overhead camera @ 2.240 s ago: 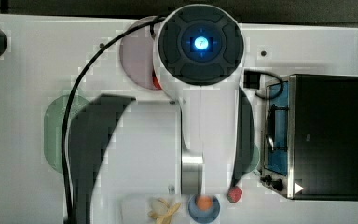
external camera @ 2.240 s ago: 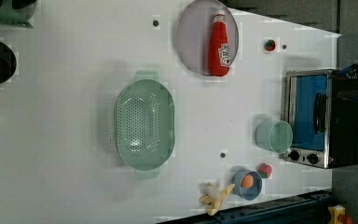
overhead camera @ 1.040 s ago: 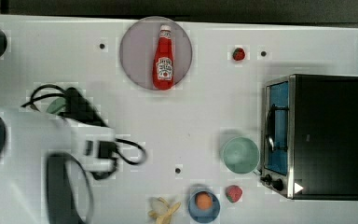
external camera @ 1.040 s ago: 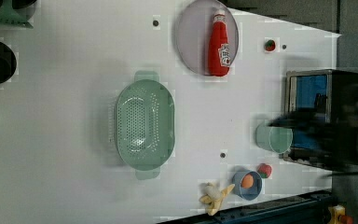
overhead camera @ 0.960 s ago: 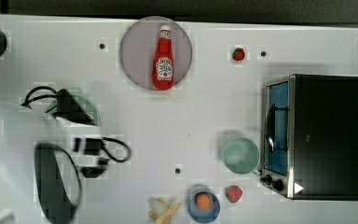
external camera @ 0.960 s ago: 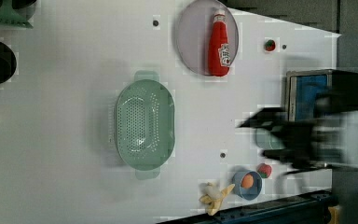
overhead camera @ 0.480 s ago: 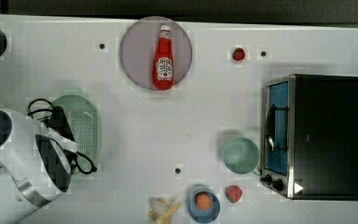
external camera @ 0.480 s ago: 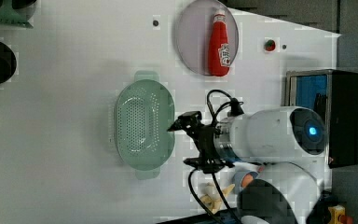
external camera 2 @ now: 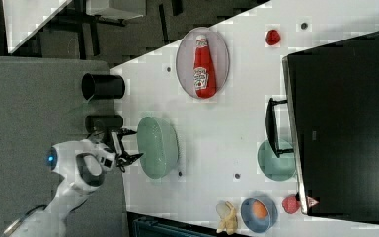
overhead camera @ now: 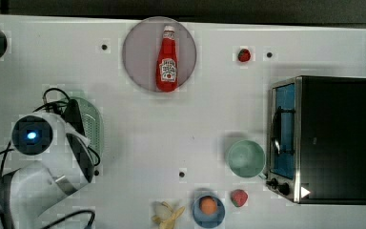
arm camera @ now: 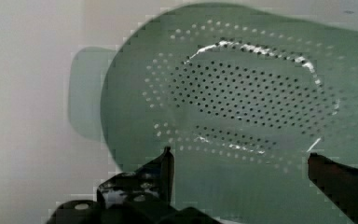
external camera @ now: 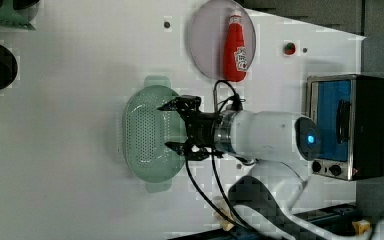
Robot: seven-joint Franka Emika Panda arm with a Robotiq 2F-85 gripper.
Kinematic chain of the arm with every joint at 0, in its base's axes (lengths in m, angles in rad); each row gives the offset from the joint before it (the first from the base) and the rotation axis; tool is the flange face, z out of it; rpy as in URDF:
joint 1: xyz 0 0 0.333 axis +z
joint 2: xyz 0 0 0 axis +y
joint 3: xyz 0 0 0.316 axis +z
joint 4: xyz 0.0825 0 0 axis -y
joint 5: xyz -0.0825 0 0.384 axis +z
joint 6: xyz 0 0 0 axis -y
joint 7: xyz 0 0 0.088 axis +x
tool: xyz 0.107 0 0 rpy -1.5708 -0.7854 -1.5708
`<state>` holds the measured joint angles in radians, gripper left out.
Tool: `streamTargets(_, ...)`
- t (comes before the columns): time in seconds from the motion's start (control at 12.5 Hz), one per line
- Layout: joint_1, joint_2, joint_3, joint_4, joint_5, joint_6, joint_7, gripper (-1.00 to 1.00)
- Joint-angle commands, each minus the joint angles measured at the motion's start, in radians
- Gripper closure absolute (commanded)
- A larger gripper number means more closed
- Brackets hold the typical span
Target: Drag strainer left to right.
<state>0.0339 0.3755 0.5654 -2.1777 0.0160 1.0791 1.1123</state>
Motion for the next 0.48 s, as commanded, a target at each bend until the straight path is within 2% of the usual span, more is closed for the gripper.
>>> streamTargets(0.08, 0.017, 0.082, -0.045, -0.059, 0.014, 0.045, 0.072, -1.0)
streamTargets(0.48, 0.115, 0.164, -0.166, -0.05, 0.01, 0.159, 0.071, -1.0)
